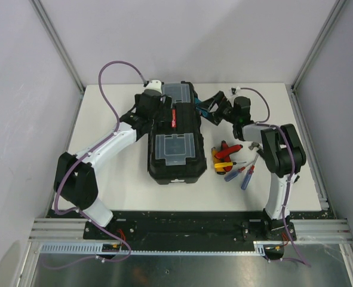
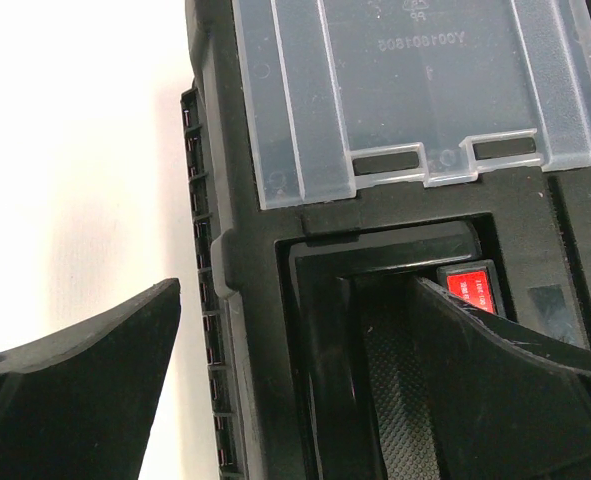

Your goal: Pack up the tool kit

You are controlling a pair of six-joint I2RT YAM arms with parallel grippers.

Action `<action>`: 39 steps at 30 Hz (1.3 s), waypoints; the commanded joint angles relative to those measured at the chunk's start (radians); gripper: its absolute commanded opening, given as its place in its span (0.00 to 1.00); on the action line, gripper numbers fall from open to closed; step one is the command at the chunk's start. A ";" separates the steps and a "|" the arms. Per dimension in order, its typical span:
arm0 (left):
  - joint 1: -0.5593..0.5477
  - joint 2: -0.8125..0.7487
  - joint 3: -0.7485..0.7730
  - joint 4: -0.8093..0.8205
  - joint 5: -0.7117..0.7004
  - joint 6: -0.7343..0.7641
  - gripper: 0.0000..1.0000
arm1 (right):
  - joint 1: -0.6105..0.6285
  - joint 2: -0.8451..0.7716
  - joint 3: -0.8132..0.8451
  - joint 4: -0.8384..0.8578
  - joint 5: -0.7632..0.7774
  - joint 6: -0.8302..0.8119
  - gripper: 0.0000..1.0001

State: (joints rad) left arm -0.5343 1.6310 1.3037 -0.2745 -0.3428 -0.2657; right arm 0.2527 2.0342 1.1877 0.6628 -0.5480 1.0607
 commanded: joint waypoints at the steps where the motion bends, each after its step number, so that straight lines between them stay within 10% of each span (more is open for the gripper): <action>1: -0.044 0.112 -0.103 -0.369 0.204 0.012 0.99 | -0.016 -0.123 -0.058 0.030 -0.035 -0.072 0.99; 39: -0.031 0.131 -0.123 -0.370 0.234 -0.009 1.00 | -0.007 0.007 0.070 -0.057 0.000 -0.206 0.99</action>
State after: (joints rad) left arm -0.5232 1.6318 1.2961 -0.2714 -0.2832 -0.3229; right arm 0.2340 1.9972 1.1908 0.5907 -0.5312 0.8764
